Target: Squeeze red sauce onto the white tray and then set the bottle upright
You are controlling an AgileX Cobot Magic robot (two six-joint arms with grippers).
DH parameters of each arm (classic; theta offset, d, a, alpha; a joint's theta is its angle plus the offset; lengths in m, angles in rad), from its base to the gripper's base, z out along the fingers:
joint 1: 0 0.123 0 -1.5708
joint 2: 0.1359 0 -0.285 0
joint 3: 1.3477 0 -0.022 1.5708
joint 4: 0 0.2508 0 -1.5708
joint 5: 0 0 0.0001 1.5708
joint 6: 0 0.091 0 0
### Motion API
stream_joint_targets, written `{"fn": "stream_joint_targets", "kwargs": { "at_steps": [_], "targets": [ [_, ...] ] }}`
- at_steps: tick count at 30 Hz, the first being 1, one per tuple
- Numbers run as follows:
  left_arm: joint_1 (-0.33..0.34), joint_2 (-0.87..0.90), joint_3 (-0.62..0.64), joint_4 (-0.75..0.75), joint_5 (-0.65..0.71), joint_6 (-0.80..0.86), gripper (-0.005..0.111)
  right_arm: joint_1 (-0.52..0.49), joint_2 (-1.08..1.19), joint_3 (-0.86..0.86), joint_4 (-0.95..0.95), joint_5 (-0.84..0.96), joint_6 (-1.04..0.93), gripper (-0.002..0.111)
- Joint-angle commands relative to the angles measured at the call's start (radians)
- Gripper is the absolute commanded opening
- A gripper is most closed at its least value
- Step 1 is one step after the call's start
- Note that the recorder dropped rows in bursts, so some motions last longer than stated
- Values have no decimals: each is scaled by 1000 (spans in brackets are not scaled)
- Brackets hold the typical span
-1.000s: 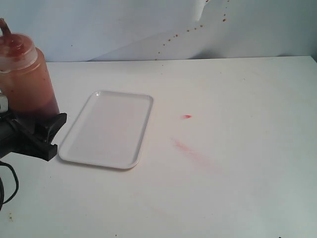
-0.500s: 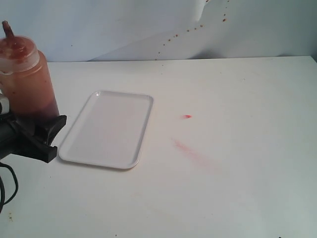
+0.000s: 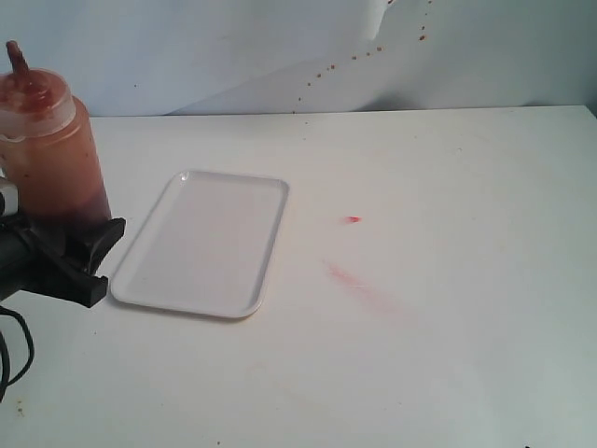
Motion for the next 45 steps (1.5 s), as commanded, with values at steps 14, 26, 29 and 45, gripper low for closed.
{"fn": "stream_joint_targets", "kwargs": {
  "at_steps": [14,26,29,45],
  "targets": [
    [2,-10,1,-20,-42,16,0,3,-6,4,-8,36,-37,0],
    [2,-10,1,-20,-42,16,0,3,-6,4,-2,55,-55,0],
    [2,-10,1,-20,-42,18,0,3,-6,4,-2,55,-55,0],
    [2,-10,1,-20,-42,18,0,3,-6,4,41,2,-58,0]
  ]
}}
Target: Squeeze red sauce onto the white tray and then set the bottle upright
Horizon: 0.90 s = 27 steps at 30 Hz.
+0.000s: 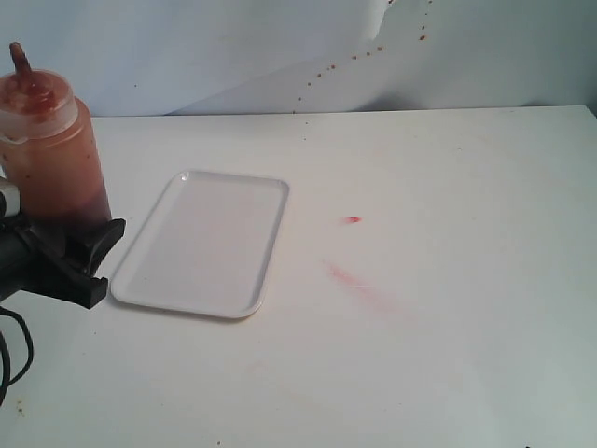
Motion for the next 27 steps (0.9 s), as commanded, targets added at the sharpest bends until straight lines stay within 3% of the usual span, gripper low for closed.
{"fn": "stream_joint_targets", "kwargs": {
  "at_steps": [1,27],
  "targets": [
    [2,-10,1,-20,-42,3,0,3,-6,4,7,-33,-13,0],
    [2,-10,1,-20,-42,3,0,3,-6,4,-57,-257,98,0]
  ]
}}
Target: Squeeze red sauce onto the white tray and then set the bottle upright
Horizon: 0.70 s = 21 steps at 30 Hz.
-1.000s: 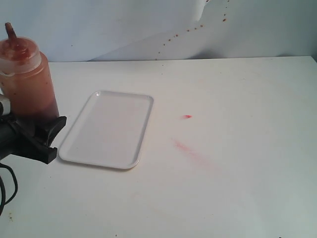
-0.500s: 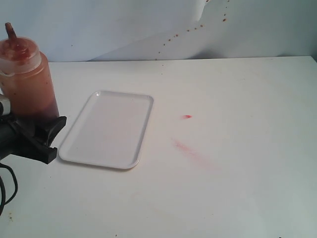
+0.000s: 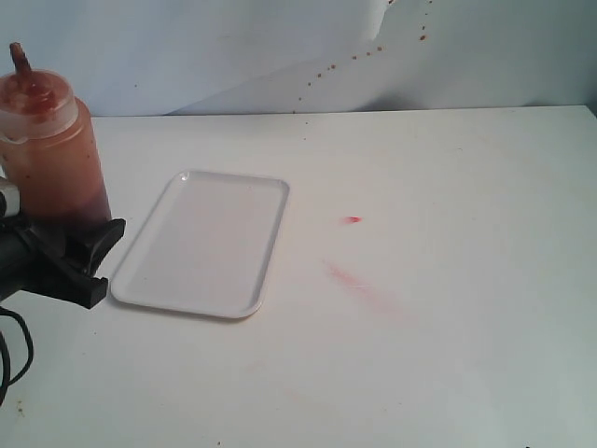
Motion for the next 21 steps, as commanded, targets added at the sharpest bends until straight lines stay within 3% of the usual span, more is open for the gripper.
{"fn": "stream_joint_targets", "kwargs": {
  "at_steps": [1,8,11,14,21],
  "targets": [
    [2,-10,1,-20,-42,3,0,3,-6,4,-102,-84,74,0],
    [2,-10,1,-20,-42,3,0,3,-6,4,-650,-208,475,0],
    [2,-10,1,-20,-42,3,0,3,-6,-16,-888,-150,595,0],
    [2,-10,1,-20,-42,3,0,3,-6,-90,-1063,-73,735,0],
    [2,-10,1,-20,-42,3,0,3,119,-184,-1421,-105,1003,0]
  ]
}}
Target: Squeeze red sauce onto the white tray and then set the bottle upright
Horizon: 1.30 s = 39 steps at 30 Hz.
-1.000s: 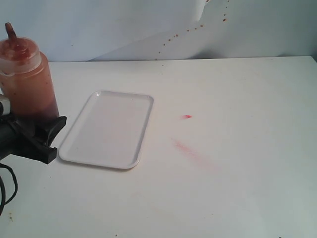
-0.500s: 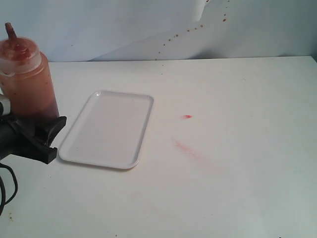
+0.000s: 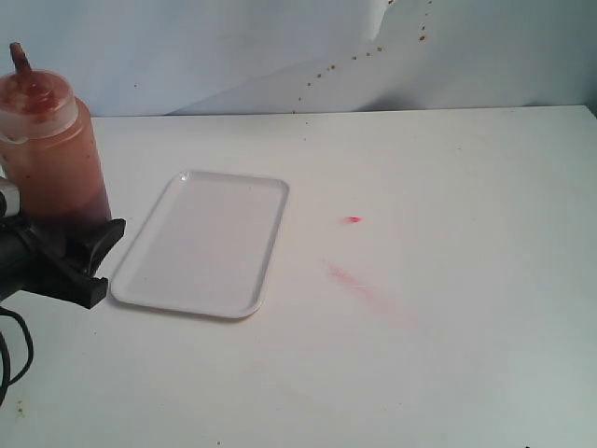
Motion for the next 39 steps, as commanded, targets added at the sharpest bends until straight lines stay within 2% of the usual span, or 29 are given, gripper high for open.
{"fn": "stream_joint_targets", "kwargs": {
  "at_steps": [1,7,17,24,35,39],
  "targets": [
    [2,-10,1,-20,-42,3,0,3,117,-47,-225,-41,165,0],
    [2,-10,1,-20,-42,3,0,3,317,-110,-358,-128,263,0],
    [2,-10,1,-20,-42,3,0,3,549,-200,-439,-255,312,0],
    [2,-10,1,-20,-40,5,0,3,656,-291,-523,-260,363,0],
    [2,-10,1,-20,-40,7,0,3,901,-465,-523,-267,364,0],
    [2,-10,1,-32,-44,58,0,3,1003,-517,-524,-364,357,0]
  ]
}}
